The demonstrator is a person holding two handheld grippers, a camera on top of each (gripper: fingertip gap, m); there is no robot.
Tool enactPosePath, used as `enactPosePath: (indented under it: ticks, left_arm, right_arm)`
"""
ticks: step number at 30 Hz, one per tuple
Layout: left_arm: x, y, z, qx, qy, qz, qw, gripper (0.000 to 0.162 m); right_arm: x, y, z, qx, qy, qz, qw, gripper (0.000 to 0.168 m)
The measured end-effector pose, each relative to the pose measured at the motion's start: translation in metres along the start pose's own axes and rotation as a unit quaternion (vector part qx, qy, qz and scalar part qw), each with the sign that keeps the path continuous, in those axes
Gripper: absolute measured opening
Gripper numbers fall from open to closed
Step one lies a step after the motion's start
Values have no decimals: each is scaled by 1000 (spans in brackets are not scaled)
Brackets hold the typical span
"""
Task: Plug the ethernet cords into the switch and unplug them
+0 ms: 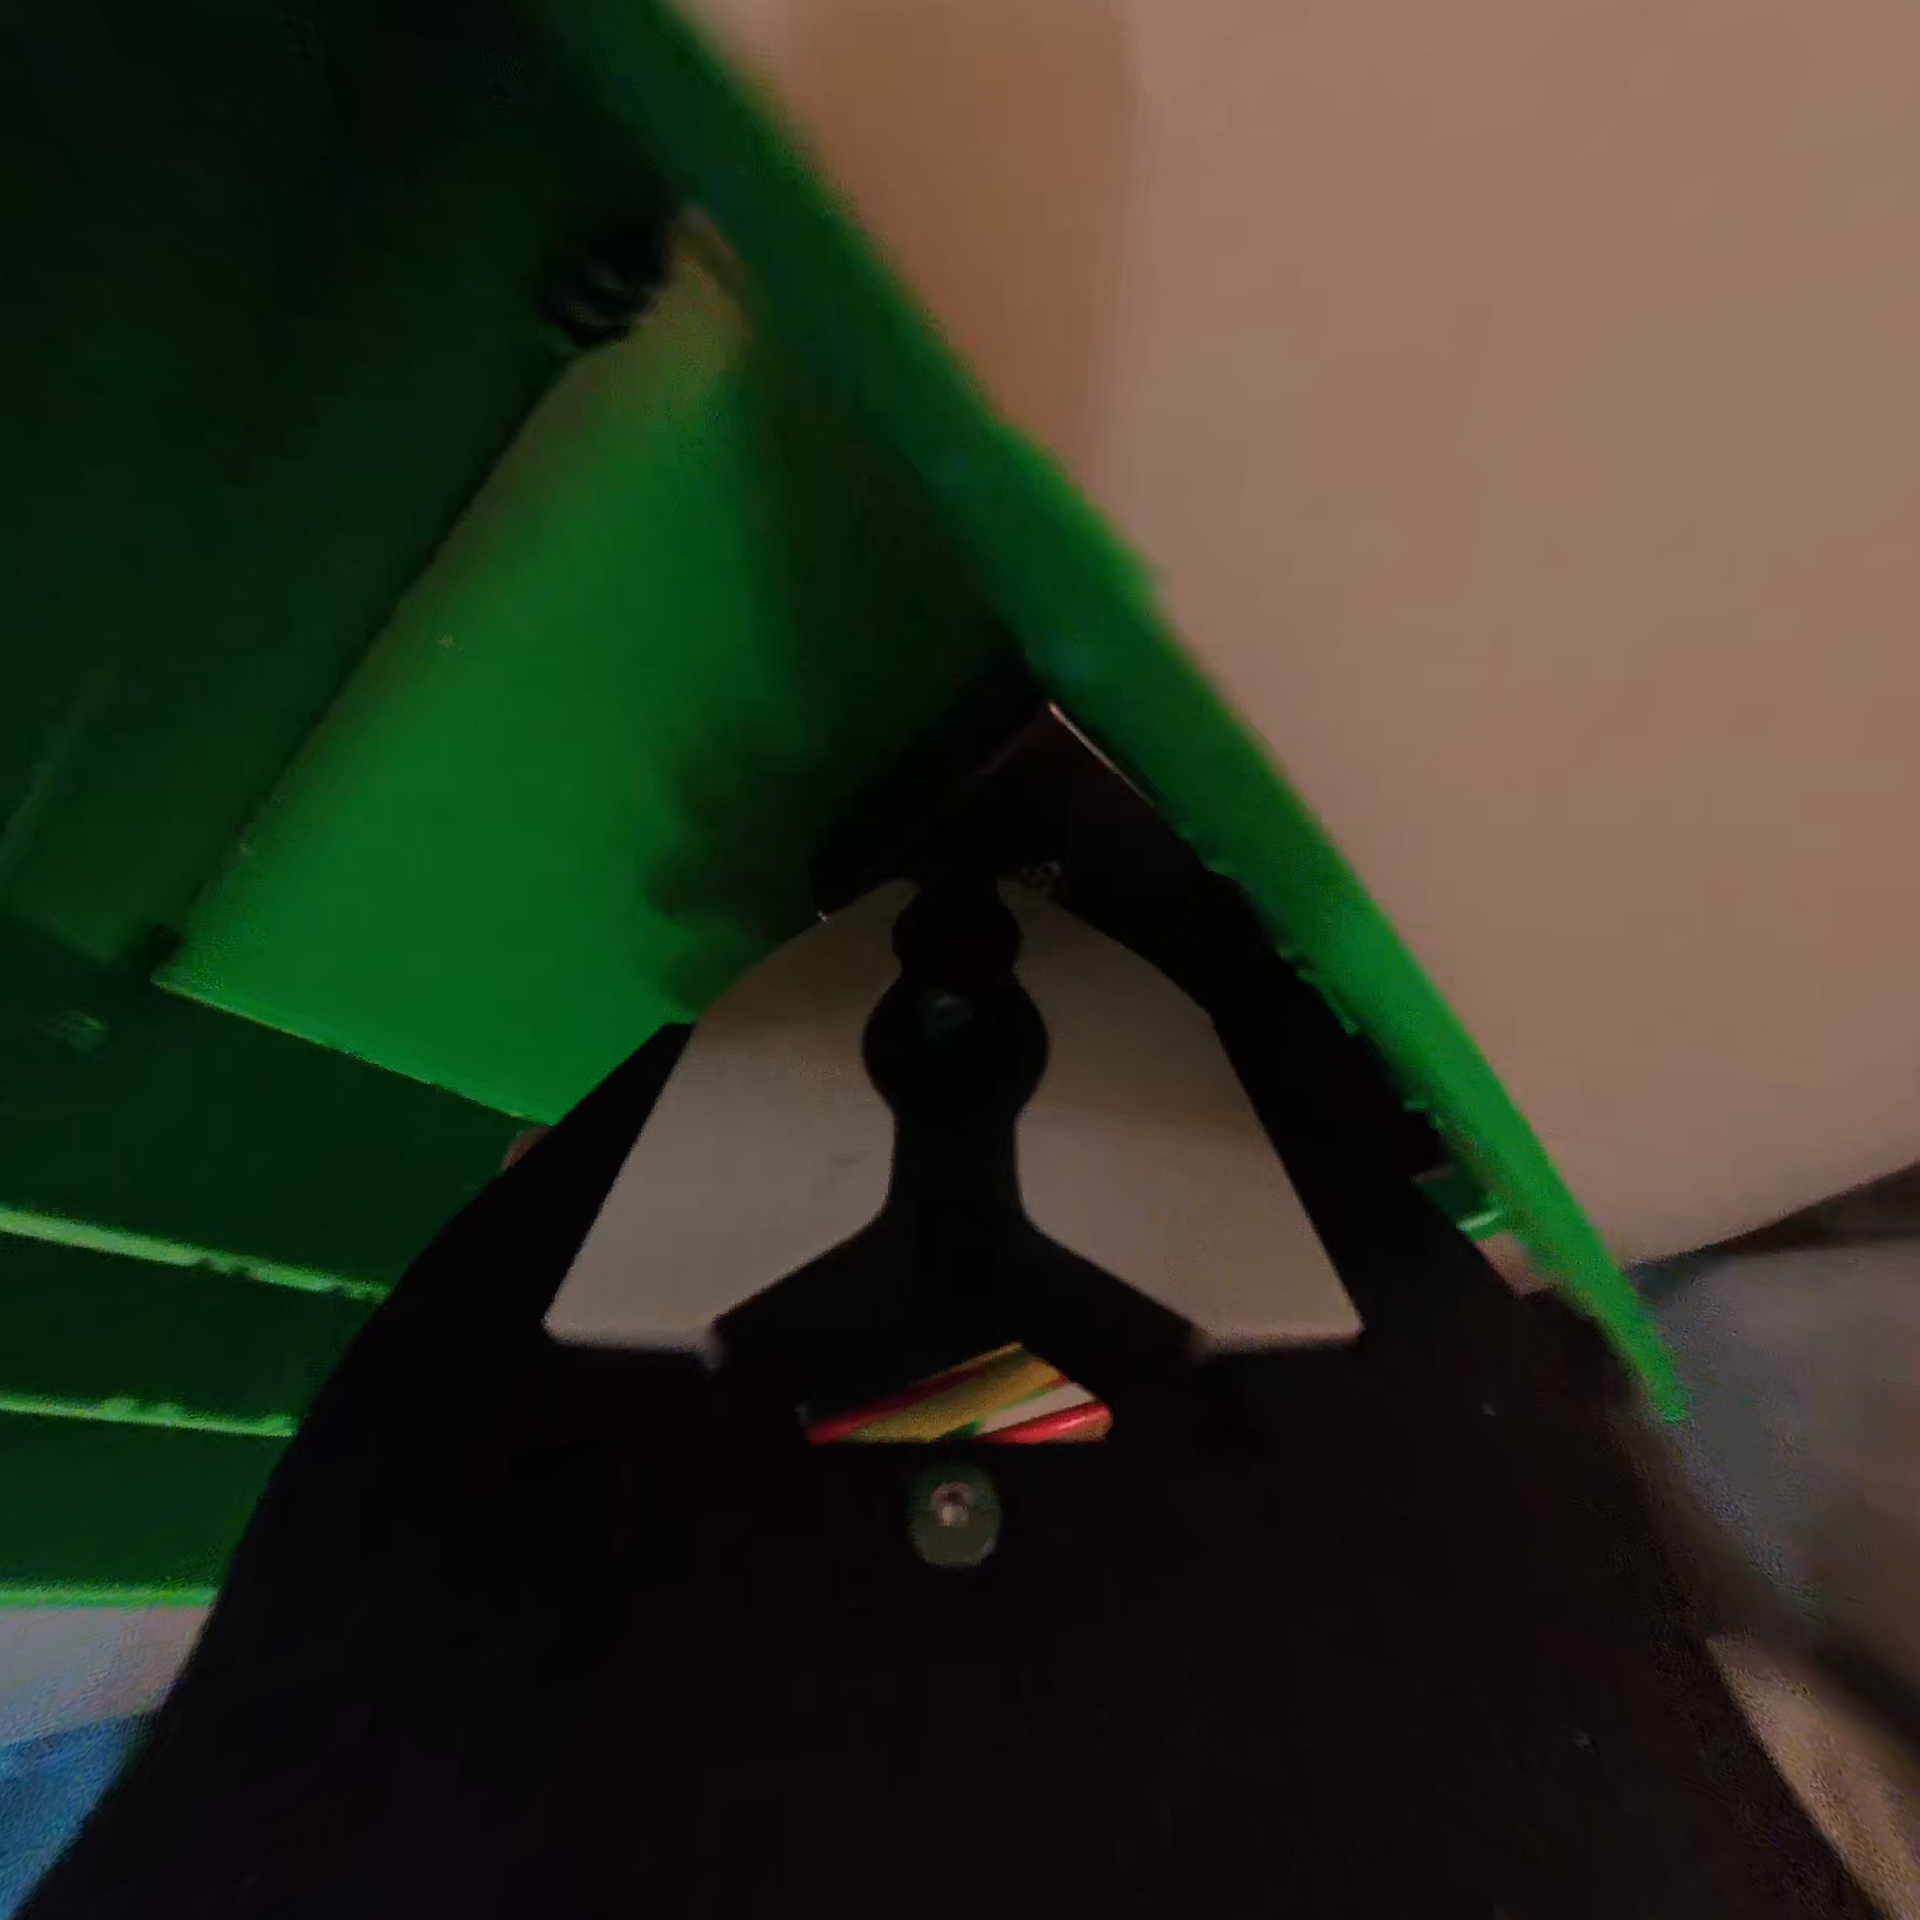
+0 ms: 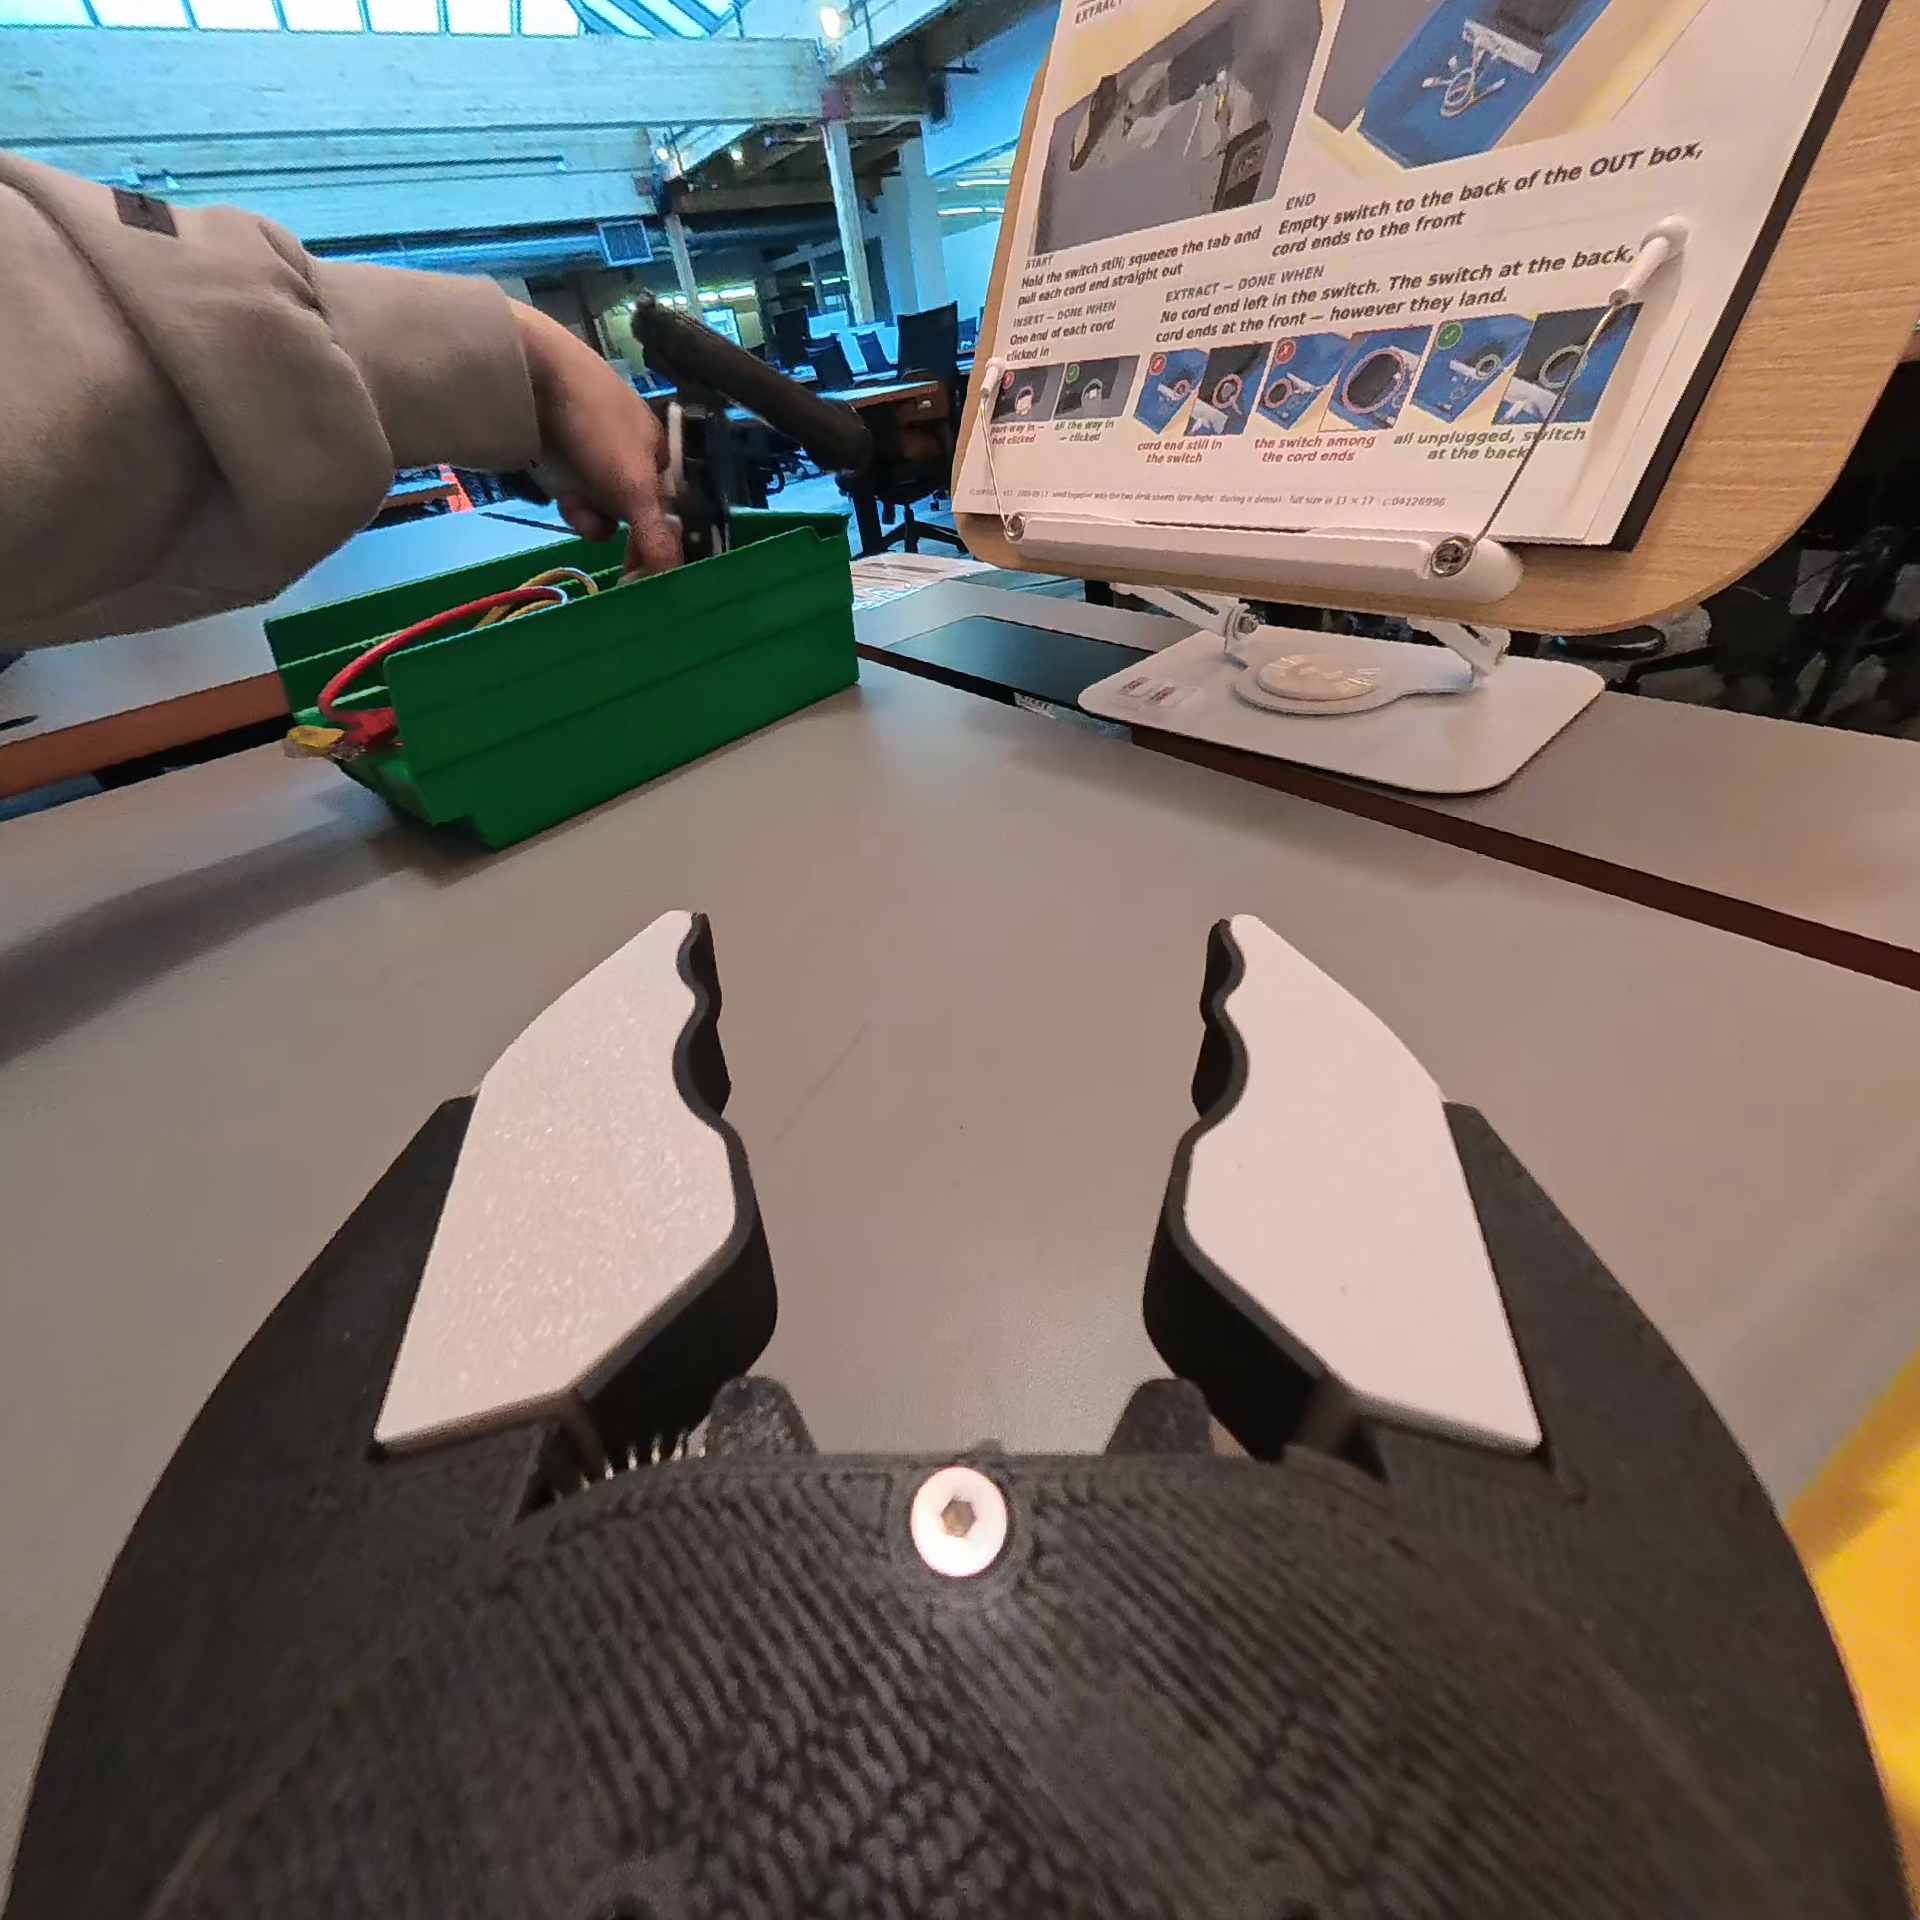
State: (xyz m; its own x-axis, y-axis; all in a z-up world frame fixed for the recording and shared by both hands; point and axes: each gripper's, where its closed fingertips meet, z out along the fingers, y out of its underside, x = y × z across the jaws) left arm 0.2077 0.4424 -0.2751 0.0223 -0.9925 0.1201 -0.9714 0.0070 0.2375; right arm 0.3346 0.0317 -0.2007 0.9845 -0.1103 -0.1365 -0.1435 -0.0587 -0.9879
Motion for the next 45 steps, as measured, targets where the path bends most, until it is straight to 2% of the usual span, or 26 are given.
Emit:
enactPosePath:
  ticks: [1, 2, 3, 7, 10, 13, 15, 19, 23, 24, 26, 27, 28, 30, 32, 34, 35, 38, 42, 45]
  left_arm:
    - [0, -4, -2, 20, 11, -46, 999, 19]
    - [0, -10, -4, 44, 24, -94, 994, 41]
    - [-2, -12, -6, 59, 33, -132, 989, 52]
    - [-9, -5, -4, 73, 30, -195, 978, 77]
    - [-7, -4, 2, 63, 34, -214, 974, 80]
    - [-4, -8, 7, 65, 62, -235, 968, 68]
    - [-1, -10, 8, 69, 82, -245, 964, 66]
    - [-3, -8, 9, 77, 80, -258, 960, 74]
    - [-20, -4, 5, 99, 32, -271, 957, 77]
    - [-30, -1, 2, 106, 6, -276, 955, 69]
    - [-57, 14, -2, 101, -79, -284, 950, 68]
    - [-61, 20, -1, 94, -89, -284, 950, 67]
    - [-54, 18, -1, 103, -52, -293, 949, 66]
    - [-33, -7, -15, 175, 54, -314, 931, 63]
    - [-18, -17, -25, 190, 94, -310, 927, 65]
    - [-9, -8, -15, 129, 79, -295, 943, 85]
    - [-6, -4, -9, 103, 72, -293, 948, 88]
    - [0, -11, 1, 85, 86, -303, 945, 63]
    - [-2, -17, 9, 80, 86, -316, 942, 62]
    - [-5, -13, 12, 72, 73, -317, 943, 76]
  right_arm:
    - [0, 0, 0, 1, 0, 1, 1000, 89]
    - [0, 0, 0, 1, 0, 2, 1000, 89]
    - [0, 0, 0, 1, -1, 2, 1000, 89]
    - [-1, 0, 0, -2, -1, -2, 1000, 89]
    - [-2, 2, 1, -7, -3, -8, 1000, 89]
    - [-3, 2, 1, -8, -3, -11, 1000, 89]
    - [-3, 2, 1, -6, -2, -11, 1000, 89]
    - [-1, 0, -1, 2, 0, -4, 1000, 89]
    - [0, -2, -2, 10, 1, -2, 1000, 89]
    - [0, -3, -3, 12, 1, -2, 1000, 89]
    - [0, -3, -4, 15, 2, -2, 1000, 88]
    - [0, -4, -4, 15, 2, -3, 1000, 88]
    - [0, -3, -4, 15, 1, -4, 1000, 88]
    - [-1, -3, -3, 12, 1, -5, 1000, 88]
    - [-1, -2, -2, 8, -1, -4, 1000, 88]
    - [-1, -2, -2, 8, -2, -5, 1000, 88]
    - [-1, -2, -2, 9, -1, -5, 1000, 88]
    - [-1, -2, -2, 8, -2, -5, 1000, 88]
    - [-1, -2, -2, 9, -1, -4, 1000, 88]
    - [1, -2, -3, 11, -3, 5, 1000, 88]
